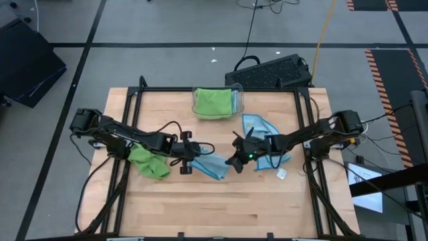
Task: Fold microfiber towels
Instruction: Fold the left blue microfiber cloth
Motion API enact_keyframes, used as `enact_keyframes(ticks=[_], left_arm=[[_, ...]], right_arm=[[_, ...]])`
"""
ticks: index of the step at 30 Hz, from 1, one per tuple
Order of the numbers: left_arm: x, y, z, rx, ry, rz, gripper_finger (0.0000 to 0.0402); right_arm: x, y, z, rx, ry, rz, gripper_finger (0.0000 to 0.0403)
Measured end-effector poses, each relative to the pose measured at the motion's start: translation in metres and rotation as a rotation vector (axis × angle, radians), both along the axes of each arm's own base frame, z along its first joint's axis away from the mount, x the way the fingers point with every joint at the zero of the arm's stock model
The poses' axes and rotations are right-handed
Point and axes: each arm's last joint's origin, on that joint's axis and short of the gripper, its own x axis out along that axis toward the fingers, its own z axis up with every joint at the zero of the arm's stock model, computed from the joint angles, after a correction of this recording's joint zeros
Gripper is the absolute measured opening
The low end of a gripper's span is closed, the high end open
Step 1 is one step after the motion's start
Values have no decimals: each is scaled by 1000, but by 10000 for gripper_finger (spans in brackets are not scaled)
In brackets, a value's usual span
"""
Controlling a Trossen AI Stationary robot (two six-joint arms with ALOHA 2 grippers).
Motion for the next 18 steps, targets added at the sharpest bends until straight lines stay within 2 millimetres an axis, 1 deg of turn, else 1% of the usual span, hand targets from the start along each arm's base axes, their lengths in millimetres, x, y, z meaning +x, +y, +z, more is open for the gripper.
enact_keyframes(ticks=[4,9,11,14,18], left_arm=[[-1,-1,0,-16,4,-11,21],[-6,-1,-10,-54,33,-29,10],[-10,-1,-14,-79,57,-34,12],[-13,-2,-20,-116,64,-23,37],[-15,-1,-23,-129,76,-6,94]], right_arm=[[2,5,-14,23,49,-6,4],[4,8,-16,31,32,-1,19],[5,8,-16,37,24,6,27],[6,9,-14,45,9,26,41],[6,10,-14,75,7,42,74]])
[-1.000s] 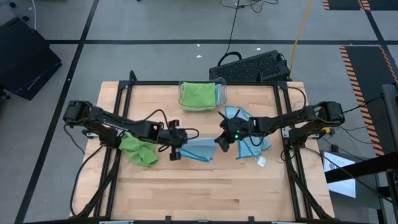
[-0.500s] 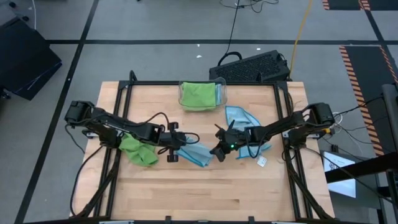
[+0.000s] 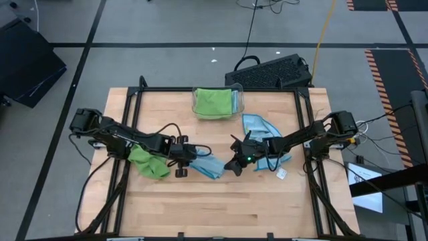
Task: Fold microfiber towels
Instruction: Fold the left blue microfiber cloth, then put the left folded blue microfiber cloth into the transparent bin
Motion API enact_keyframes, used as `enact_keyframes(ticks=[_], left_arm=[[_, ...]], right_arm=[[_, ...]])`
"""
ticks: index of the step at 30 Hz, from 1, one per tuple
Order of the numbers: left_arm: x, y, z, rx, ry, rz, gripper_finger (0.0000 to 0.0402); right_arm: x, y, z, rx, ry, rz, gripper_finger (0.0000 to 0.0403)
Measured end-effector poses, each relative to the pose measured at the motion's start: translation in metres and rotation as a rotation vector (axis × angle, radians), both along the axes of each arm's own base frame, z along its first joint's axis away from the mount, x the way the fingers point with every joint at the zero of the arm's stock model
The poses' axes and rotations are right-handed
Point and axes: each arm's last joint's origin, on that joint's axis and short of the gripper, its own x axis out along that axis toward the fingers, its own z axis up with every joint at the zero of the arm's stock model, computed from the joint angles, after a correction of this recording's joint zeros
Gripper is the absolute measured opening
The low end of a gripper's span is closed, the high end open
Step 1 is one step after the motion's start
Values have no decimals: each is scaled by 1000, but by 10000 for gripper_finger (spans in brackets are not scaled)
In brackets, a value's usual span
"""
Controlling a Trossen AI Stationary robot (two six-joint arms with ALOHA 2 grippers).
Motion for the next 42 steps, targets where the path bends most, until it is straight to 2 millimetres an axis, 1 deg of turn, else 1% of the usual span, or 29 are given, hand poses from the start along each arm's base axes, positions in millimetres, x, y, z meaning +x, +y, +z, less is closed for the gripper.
enact_keyframes(ticks=[4,7,9,11,13,16,19,21,22,24,27,29,30,32,34,37,38,39,42], left_arm=[[1,-1,3,-34,1,27,150],[0,-2,14,-131,-12,30,182],[-1,-3,25,-197,-47,34,196],[0,-3,37,-252,-102,74,202],[3,-1,46,-286,-183,158,201],[7,2,49,-275,-260,286,189],[7,8,36,-200,-242,374,173],[5,18,28,-184,-199,428,170],[5,24,28,-190,-192,455,172],[9,37,29,-255,-202,490,183],[6,53,28,-406,-146,493,211],[10,57,39,-533,-187,470,224],[10,56,43,-579,-197,438,225],[15,48,51,-616,-249,352,216],[15,38,50,-576,-250,320,194],[19,26,37,-466,-219,308,150],[18,23,30,-431,-183,308,136],[17,21,24,-398,-149,310,121],[24,19,10,-339,-133,331,83]], right_arm=[[0,1,0,58,19,-2,116],[-1,1,1,106,34,-11,142],[-1,1,1,135,47,-31,156],[-1,1,1,156,57,-46,166],[-1,1,1,171,64,-61,172],[-2,1,-1,198,93,-84,173],[-3,1,-2,257,134,-133,173],[-5,1,-4,308,174,-171,174],[-5,2,-4,329,183,-181,176],[-5,5,-3,366,187,-194,185],[-5,14,0,429,189,-227,208],[-6,21,0,473,196,-290,228],[-7,25,0,490,192,-341,239],[-8,32,0,528,186,-442,262],[-11,40,0,567,169,-537,283],[-13,47,0,586,135,-629,307],[-14,49,0,579,123,-645,313],[-14,49,0,571,111,-658,317],[-13,49,-1,549,93,-698,322]])
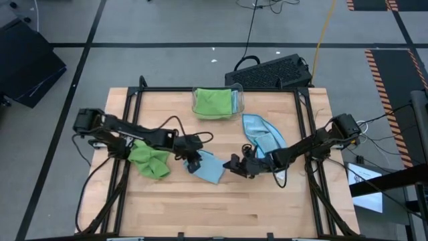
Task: Fold microfiber towels
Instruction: Put the left folded blue microfiber cloth into the transparent bin
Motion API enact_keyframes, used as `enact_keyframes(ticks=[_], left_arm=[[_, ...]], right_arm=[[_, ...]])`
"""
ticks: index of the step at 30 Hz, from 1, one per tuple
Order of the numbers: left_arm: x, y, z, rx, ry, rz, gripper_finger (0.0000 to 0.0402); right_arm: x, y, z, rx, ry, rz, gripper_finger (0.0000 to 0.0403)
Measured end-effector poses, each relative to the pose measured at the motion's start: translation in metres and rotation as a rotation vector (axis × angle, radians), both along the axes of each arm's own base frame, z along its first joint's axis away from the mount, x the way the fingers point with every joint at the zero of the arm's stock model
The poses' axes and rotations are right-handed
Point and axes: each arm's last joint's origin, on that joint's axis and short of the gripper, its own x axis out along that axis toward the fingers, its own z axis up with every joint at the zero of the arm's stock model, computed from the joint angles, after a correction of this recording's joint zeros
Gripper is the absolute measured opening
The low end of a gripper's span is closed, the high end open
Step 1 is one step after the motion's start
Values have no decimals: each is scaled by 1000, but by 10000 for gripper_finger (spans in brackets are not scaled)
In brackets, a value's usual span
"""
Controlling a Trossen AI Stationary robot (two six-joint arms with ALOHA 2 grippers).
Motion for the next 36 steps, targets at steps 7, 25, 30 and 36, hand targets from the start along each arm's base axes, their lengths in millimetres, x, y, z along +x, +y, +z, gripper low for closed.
enact_keyframes(ticks=[7,25,30,36], left_arm=[[16,-3,-42,-40,59,-29,28],[25,-7,-60,-89,54,19,39],[28,-7,-59,-111,30,50,42],[28,-8,-58,-115,21,56,42]], right_arm=[[27,6,-6,71,92,66,315],[42,-3,-27,134,204,-29,313],[45,-16,-27,103,191,-114,313],[48,-27,-27,66,181,-117,313]])
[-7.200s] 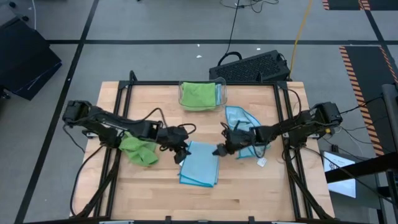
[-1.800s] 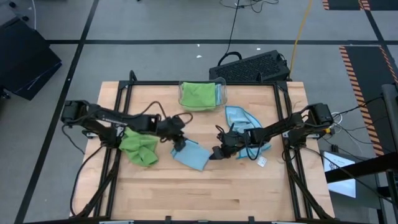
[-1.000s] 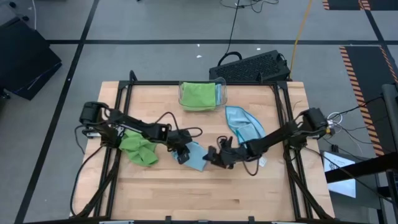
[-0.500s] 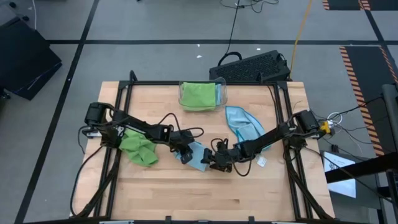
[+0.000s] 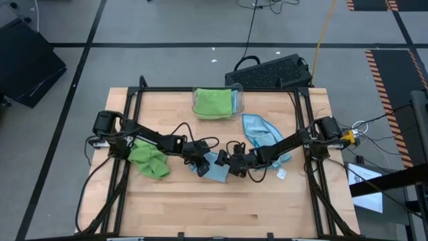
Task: Fold microfiber towels
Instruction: Put the left folded blue microfiber cloth into the transparent bin
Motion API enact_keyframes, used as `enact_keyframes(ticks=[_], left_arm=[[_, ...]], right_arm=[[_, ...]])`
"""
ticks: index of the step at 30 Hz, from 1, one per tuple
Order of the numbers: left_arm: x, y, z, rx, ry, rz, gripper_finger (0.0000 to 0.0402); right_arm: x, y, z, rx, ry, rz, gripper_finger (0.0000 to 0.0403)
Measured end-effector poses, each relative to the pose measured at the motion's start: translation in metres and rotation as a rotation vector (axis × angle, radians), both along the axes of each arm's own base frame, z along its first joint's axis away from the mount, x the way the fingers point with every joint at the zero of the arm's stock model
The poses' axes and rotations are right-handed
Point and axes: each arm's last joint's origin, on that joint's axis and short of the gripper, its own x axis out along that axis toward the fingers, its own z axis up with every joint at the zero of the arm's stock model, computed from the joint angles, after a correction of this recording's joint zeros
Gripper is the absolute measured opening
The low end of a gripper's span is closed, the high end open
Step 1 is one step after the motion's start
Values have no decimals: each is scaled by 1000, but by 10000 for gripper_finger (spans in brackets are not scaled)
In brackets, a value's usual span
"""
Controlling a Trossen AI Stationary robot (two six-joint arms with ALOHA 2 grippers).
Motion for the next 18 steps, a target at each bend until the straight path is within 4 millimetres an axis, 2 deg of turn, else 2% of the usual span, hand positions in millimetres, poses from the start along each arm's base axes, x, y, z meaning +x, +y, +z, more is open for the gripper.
enact_keyframes(ticks=[4,7,11,18], left_arm=[[0,0,0,-13,0,19,42],[2,0,1,-24,-17,34,42],[1,-1,-1,-22,-3,45,42],[1,-1,2,-35,-8,46,42]], right_arm=[[3,0,-4,-6,-15,6,311],[9,2,-11,10,-69,9,288],[14,3,-15,40,-124,-1,232],[15,3,-16,33,-120,40,126]])
